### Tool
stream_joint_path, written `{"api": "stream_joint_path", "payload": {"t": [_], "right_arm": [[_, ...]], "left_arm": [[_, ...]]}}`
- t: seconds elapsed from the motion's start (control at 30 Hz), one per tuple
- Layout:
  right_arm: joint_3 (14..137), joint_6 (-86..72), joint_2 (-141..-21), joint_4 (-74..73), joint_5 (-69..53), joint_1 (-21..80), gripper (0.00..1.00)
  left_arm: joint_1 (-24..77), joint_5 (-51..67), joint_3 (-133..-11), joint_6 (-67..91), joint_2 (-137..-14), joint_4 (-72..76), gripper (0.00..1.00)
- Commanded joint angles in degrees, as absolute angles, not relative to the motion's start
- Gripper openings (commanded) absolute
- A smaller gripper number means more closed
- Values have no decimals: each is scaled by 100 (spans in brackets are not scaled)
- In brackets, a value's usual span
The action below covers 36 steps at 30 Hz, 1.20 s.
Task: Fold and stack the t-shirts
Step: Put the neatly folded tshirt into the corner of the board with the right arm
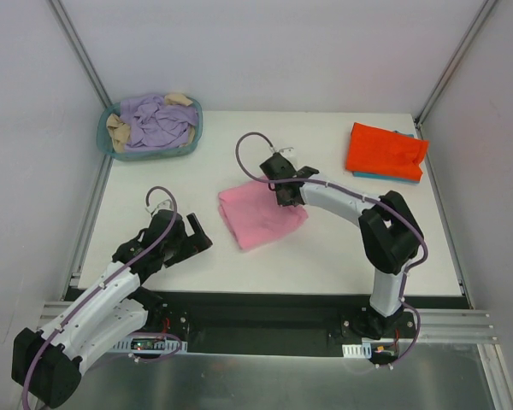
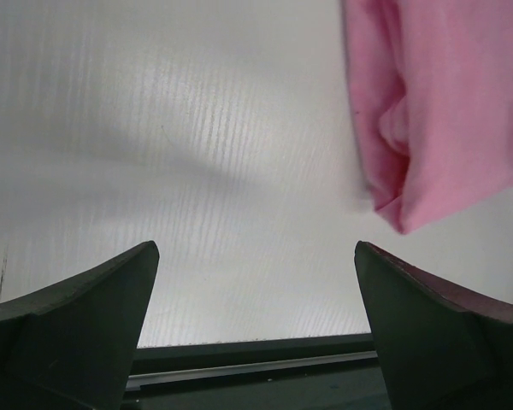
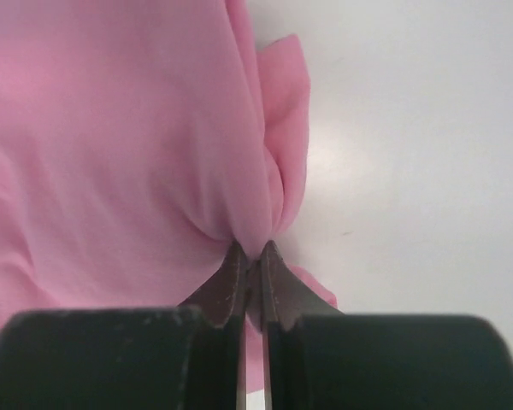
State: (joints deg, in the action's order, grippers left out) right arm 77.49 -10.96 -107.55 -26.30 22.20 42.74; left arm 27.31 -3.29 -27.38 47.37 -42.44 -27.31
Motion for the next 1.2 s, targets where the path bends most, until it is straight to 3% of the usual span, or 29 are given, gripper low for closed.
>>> {"api": "stream_joint_path", "payload": {"t": [0.0,0.1,0.47,0.63,1.17], "right_arm": [[8550,-361,-10608,-3330,4934,4131,1],[8824,-106,-10696,-3480,5229,3815,1],[10237,1133,-10986,-2919,4157,2102,1],[10713,1889,-11276,-2435,3833,1750,1],[12462,1547,-11479,-2698,4130,1248,1]], "left_arm": [[2707,-676,-2804,4702,-4333,-2725,99],[2707,-712,-2865,4676,-4421,-2733,99],[2707,-896,-3050,4570,-4614,-2725,99],[2707,-993,-3059,4544,-4597,-2725,99],[2690,-1160,-3331,4359,-4474,-2760,99]]}}
